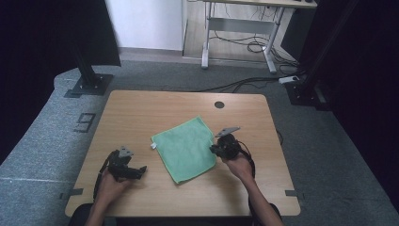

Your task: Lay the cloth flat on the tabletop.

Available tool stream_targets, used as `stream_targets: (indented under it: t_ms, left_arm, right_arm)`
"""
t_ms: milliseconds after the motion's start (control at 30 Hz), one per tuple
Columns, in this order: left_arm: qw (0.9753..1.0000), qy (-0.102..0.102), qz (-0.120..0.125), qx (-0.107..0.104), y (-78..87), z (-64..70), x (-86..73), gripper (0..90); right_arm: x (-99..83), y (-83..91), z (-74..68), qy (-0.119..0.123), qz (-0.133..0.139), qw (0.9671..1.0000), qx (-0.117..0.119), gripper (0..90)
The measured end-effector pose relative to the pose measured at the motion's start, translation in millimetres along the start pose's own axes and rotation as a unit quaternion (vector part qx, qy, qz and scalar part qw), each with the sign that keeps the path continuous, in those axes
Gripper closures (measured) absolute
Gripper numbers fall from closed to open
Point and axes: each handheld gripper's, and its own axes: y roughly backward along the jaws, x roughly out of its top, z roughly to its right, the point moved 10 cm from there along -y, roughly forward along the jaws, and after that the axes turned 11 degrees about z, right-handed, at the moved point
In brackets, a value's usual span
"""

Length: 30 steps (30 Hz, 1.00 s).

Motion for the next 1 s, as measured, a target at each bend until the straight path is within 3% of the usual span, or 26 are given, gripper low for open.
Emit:
stream_targets:
  t_ms: [133, 233, 367, 400, 433, 567, 633, 700, 767, 833, 933, 967, 1000]
  left_arm:
    - [1.0000, 0.000, 0.000, 0.000, 0.0, 0.0, 0.0, 0.0]
    - [1.0000, 0.000, 0.001, 0.000, -0.1, 0.0, 0.0, 0.0]
    - [1.0000, 0.000, 0.000, 0.000, -0.1, 0.0, 0.0, 0.0]
    - [1.0000, 0.000, 0.000, 0.000, -0.1, 0.0, 0.0, 0.0]
    - [1.0000, 0.000, 0.000, 0.000, 0.0, 0.0, 0.0, 0.0]
    - [1.0000, 0.000, 0.000, 0.000, -0.1, 0.1, 0.1, 0.0]
    - [1.0000, 0.000, 0.000, 0.000, -0.1, 0.1, 0.1, 0.0]
    - [1.0000, 0.000, 0.000, 0.000, -0.1, 0.1, 0.0, 0.0]
    - [1.0000, 0.000, 0.000, 0.000, 0.0, 0.1, 0.0, 0.0]
    - [1.0000, 0.000, 0.000, 0.000, 0.0, 0.1, 0.0, 0.0]
    - [1.0000, 0.000, 0.000, 0.000, 0.0, 0.0, 0.0, 0.0]
    - [1.0000, 0.000, 0.000, 0.000, 0.0, 0.0, 0.0, 0.0]
    - [1.0000, 0.000, 0.000, 0.000, 0.0, 0.0, 0.0, 0.0]
  right_arm:
    - [18.4, -0.4, -10.5, 0.025, 0.007, 0.9997, 0.000, 70.4]
    - [19.4, 0.1, 0.6, 0.032, -0.003, 0.9992, -0.022, 67.0]
    - [0.1, -2.5, 29.5, 0.011, -0.027, 0.9980, -0.056, 63.8]
    - [0.1, -2.5, 29.5, 0.011, -0.027, 0.9980, -0.056, 63.8]
    - [-14.0, -3.3, 43.1, -0.013, -0.034, 0.9970, -0.068, 60.3]
    - [-36.8, -7.6, 54.0, -0.046, -0.040, 0.9961, -0.063, 53.3]
    - [-43.6, -11.9, 51.1, -0.048, -0.046, 0.9963, -0.054, 55.3]
    - [-47.6, -14.9, 44.9, -0.043, -0.054, 0.9966, -0.045, 71.7]
    - [-44.4, -15.2, 39.9, -0.034, -0.052, 0.9969, -0.047, 80.7]
    - [-34.1, -12.8, 33.5, -0.025, -0.042, 0.9977, -0.048, 82.1]
    - [-19.7, -11.0, 22.6, -0.021, -0.027, 0.9988, -0.035, 81.9]
    - [-5.8, -12.7, 8.8, -0.012, -0.018, 0.9996, -0.018, 81.2]
    - [-5.8, -12.7, 8.8, -0.012, -0.018, 0.9996, -0.018, 81.2]
